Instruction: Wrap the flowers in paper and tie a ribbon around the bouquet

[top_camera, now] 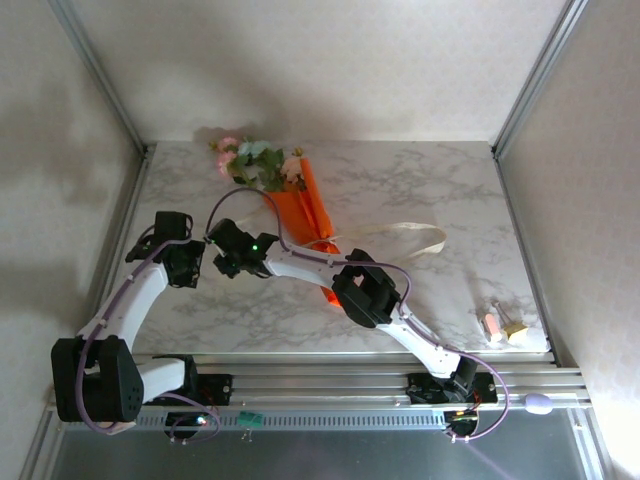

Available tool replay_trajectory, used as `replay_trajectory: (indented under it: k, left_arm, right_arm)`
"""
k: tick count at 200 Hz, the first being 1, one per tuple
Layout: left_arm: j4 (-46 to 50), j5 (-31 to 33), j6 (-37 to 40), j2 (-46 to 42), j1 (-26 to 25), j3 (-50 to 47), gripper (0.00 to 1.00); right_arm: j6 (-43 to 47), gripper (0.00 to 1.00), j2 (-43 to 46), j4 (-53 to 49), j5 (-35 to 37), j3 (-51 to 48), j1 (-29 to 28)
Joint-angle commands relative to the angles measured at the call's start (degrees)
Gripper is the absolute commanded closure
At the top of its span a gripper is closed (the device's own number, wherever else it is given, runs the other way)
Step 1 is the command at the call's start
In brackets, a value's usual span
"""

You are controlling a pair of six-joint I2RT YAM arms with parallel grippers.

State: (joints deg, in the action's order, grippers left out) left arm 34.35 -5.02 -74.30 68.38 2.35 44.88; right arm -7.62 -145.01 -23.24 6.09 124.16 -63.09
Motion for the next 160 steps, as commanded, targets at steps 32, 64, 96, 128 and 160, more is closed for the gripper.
replay_trajectory:
  k: [32,64,96,128,160]
  left_arm:
    - [-0.33,-3.87,3.23,0.19,0.55,0.64,0.37]
    - [-1.49,-6.70,6.31,1.53,0.38,3.46,0.35]
    - [-3.81,-9.41,7.03,2.00,-2.88,7.31,0.33]
    - [-13.92,-13.61,-0.32,3.74,-11.85,8.03,0.28]
    - [-20.57,-15.20,-13.12,7.89,-19.77,9.98,0.24]
  right_arm:
    - [-1.93,1.00,10.20,6.63,-0.81,-8.77,0.94]
    - [-4.57,1.00,21.06,11.54,-2.16,-18.34,2.68]
    - [-8.57,1.00,31.93,14.95,-3.60,-29.89,6.01]
    - [-13.68,1.00,43.26,17.88,-4.06,-42.64,10.61]
    - [-14.53,1.00,50.55,17.03,-4.15,-49.50,14.58]
